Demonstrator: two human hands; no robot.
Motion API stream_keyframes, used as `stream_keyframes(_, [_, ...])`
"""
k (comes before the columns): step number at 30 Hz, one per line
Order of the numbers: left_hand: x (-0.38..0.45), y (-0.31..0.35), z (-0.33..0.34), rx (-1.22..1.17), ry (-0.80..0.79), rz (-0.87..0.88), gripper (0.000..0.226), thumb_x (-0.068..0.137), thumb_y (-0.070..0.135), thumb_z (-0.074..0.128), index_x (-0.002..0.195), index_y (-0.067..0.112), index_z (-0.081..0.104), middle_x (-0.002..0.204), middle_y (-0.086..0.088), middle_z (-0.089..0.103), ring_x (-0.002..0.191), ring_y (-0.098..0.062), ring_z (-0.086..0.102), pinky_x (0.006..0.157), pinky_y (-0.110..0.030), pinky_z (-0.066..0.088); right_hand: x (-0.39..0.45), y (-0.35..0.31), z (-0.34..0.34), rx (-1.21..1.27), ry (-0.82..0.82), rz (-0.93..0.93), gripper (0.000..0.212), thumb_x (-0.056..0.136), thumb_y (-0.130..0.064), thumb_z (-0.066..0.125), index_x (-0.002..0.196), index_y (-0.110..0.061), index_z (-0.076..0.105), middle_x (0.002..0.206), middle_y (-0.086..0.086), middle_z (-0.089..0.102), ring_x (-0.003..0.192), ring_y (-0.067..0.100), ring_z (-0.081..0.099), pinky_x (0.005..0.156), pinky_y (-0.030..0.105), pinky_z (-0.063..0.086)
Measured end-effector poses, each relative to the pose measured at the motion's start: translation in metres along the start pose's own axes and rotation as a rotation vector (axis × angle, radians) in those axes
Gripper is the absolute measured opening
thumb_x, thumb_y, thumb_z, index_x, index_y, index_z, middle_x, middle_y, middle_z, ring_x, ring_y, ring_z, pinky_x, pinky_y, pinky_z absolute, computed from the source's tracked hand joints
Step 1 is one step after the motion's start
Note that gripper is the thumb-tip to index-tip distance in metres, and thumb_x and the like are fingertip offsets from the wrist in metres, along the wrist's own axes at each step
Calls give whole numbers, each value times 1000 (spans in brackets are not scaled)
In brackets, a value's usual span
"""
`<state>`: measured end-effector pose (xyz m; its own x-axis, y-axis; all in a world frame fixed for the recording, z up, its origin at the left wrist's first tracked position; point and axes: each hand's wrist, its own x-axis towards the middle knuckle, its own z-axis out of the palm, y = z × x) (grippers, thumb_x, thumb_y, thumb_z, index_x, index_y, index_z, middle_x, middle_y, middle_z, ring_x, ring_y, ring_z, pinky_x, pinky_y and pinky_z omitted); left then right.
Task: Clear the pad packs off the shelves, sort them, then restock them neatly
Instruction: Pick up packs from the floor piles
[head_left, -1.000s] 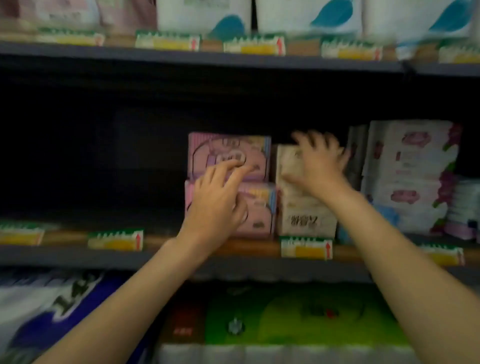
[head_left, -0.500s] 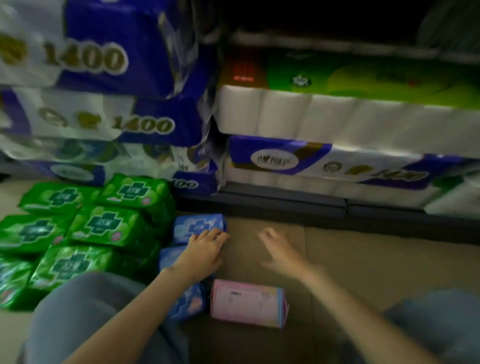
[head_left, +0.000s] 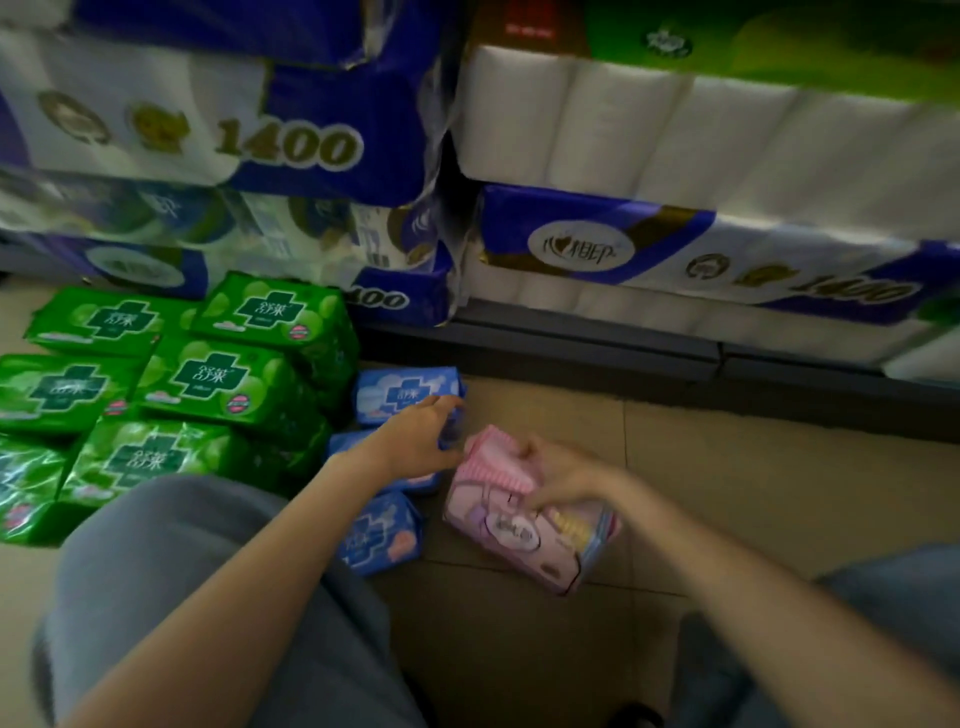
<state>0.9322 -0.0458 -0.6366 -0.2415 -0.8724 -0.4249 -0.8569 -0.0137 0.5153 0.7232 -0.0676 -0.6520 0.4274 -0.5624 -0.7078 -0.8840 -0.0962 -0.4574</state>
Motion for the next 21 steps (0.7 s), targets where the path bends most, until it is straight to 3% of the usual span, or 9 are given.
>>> stream_keyframes(2, [-4, 12, -8, -209, -32, -9, 86, 77, 36, 74, 144, 14, 25, 138, 0, 40, 126, -17, 43, 102, -24, 32, -22, 1, -54, 199, -55, -29, 51, 78, -18, 73, 117, -23, 40, 118, 3, 56, 96, 20, 64, 89, 41, 53])
stream_keyframes(5, [-14, 39, -33, -579, -50, 4, 112, 50, 52, 85, 141, 25, 28, 127, 11, 49, 114, -6, 52, 97, -21, 42, -61, -12, -117, 326, -63, -109, 48, 80, -10, 70, 120, -18, 43, 118, 9, 61, 100, 26, 66, 84, 39, 56])
stream_keyframes(8, [-25, 63, -66, -802, 89, 50, 103, 41, 50, 82, 131, 24, 40, 117, 6, 62, 100, -7, 63, 85, -22, 50, -99, -32, -157, 354, -8, -192, 48, 81, -11, 70, 121, -21, 46, 118, 2, 63, 104, 18, 65, 81, 27, 55])
stream_keyframes(10, [-30, 82, -94, -845, 207, 86, 102, 39, 49, 82, 129, 23, 42, 113, 3, 65, 96, -10, 66, 83, -25, 53, -125, -48, -178, 219, 222, -248, 51, 79, -20, 73, 123, -24, 48, 123, -7, 57, 111, 9, 57, 86, 20, 50])
stream_keyframes(12, [-36, 106, -128, -798, 348, 129, 106, 37, 51, 82, 130, 25, 40, 114, 2, 63, 95, -10, 65, 80, -24, 53, -152, -66, -193, 27, 542, -318, 67, 75, -32, 76, 133, -25, 41, 136, -7, 46, 121, 6, 47, 95, 23, 44])
stream_keyframes(15, [-47, 145, -178, -773, 527, 261, 108, 40, 41, 89, 134, 22, 38, 114, 1, 60, 87, -7, 65, 61, -14, 51, -189, -88, -203, -262, 852, -413, 103, 65, -54, 76, 146, -35, 14, 153, -6, 17, 137, 13, 25, 108, 35, 32])
stream_keyframes(17, [-56, 167, -207, -843, 625, 368, 102, 41, 40, 86, 131, 22, 42, 115, 2, 62, 93, -9, 66, 67, -18, 52, -205, -96, -206, -536, 1064, -420, 120, 58, -65, 74, 146, -40, -4, 156, 0, 4, 141, 24, 10, 114, 41, 12])
stream_keyframes(19, [-68, 188, -236, -906, 683, 470, 98, 41, 44, 82, 129, 23, 45, 115, 2, 64, 99, -12, 66, 76, -26, 54, -217, -100, -213, -709, 1329, -410, 127, 54, -63, 77, 147, -35, -4, 154, 10, 4, 139, 33, 10, 112, 47, 8])
stream_keyframes(21, [-83, 208, -262, -841, 732, 575, 93, 43, 45, 81, 128, 27, 45, 114, 6, 64, 99, -9, 65, 76, -24, 53, -229, -109, -228, -761, 1548, -452, 122, 53, -58, 80, 147, -28, 9, 147, 15, 14, 132, 37, 21, 108, 53, 18])
